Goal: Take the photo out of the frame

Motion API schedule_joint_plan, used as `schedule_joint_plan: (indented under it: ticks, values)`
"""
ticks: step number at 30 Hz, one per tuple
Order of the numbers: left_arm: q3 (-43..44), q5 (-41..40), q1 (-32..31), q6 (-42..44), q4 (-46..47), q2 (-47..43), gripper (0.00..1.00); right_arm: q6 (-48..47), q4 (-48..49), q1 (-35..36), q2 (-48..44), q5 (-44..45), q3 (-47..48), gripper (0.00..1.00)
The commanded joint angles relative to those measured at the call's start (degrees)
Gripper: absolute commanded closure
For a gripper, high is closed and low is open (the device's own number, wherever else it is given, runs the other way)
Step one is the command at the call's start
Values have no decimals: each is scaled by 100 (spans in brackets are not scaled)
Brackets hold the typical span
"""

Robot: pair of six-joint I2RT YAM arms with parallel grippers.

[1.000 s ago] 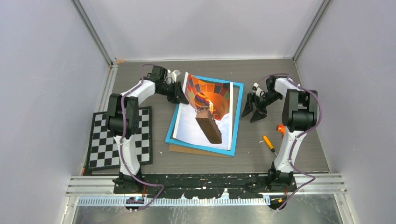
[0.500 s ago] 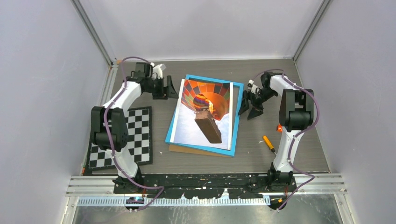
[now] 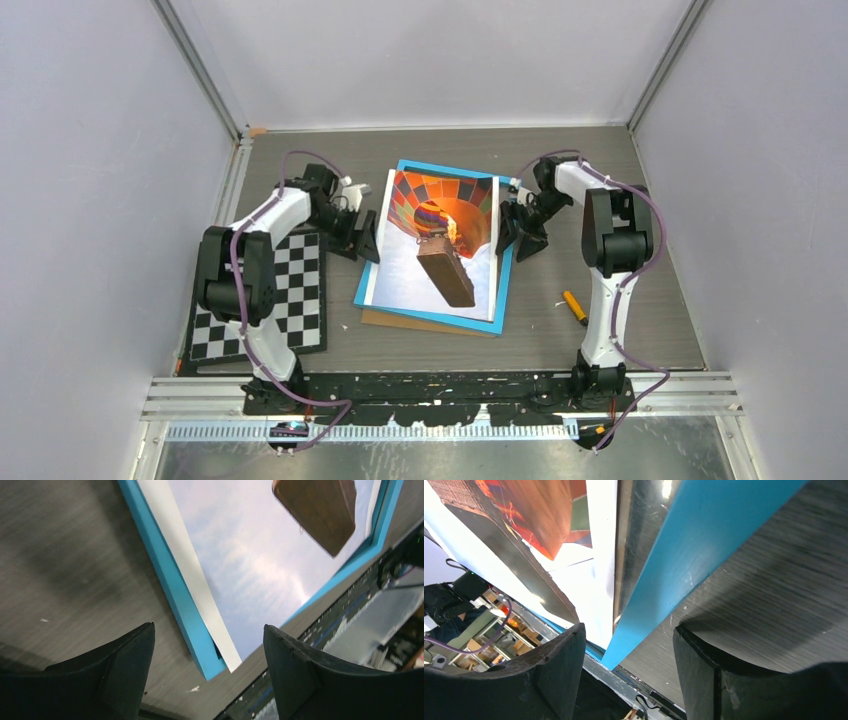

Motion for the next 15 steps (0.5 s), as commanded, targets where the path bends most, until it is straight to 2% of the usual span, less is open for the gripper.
schedule_joint_plan:
  ticks: [1, 7, 15]
  values:
    - [-271, 573, -219, 1120, -812, -299, 20, -110, -107, 50, 74, 102, 308, 31]
    - [-597, 895, -485, 1821, -1207, -687, 22, -139, -138, 226, 149, 61, 427, 31]
    - [-465, 1086, -569, 2307, -1611, -873, 24, -219, -184, 358, 233, 48, 569, 31]
